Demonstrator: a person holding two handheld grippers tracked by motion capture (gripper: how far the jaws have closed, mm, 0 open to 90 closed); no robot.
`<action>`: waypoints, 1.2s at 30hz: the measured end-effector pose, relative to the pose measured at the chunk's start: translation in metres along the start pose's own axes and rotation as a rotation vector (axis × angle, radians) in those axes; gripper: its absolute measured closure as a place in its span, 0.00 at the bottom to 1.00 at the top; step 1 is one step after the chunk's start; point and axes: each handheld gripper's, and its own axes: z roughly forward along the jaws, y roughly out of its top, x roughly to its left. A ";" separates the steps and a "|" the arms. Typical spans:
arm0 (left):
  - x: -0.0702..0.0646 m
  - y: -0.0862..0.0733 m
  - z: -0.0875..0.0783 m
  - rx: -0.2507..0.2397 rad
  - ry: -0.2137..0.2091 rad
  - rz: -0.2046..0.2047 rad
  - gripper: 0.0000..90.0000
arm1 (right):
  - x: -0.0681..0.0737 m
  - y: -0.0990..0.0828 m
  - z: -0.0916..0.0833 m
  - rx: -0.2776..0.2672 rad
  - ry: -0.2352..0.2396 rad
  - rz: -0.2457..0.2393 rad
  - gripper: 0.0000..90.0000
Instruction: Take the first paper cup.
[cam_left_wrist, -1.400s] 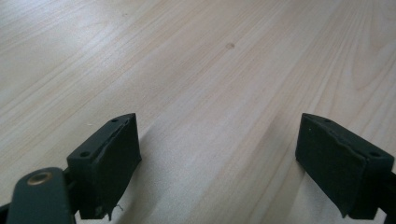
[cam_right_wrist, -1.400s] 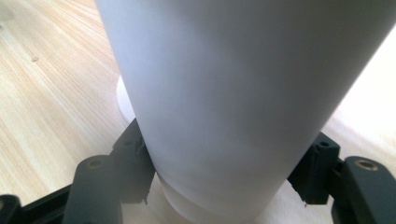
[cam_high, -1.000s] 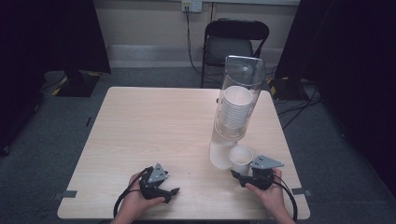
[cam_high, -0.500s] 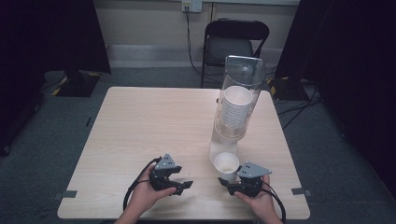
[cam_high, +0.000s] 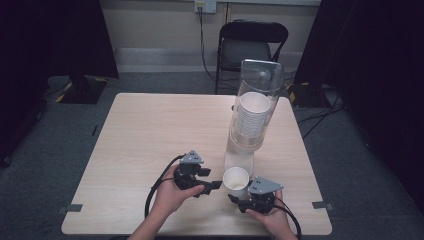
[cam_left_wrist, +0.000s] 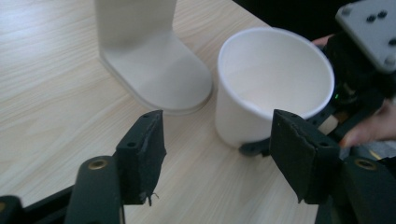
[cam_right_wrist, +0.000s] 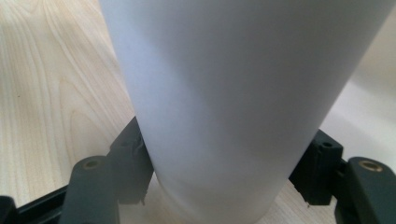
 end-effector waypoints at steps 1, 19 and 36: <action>-0.001 0.002 0.003 -0.001 -0.006 -0.013 0.41 | 0.000 0.000 0.000 0.001 0.003 -0.005 0.36; 0.003 0.016 0.021 0.086 0.006 -0.143 0.92 | 0.011 0.008 0.007 -0.013 0.039 -0.048 0.36; 0.034 0.008 -0.016 0.067 0.073 -0.306 0.96 | 0.001 0.010 0.006 -0.004 -0.004 0.024 0.20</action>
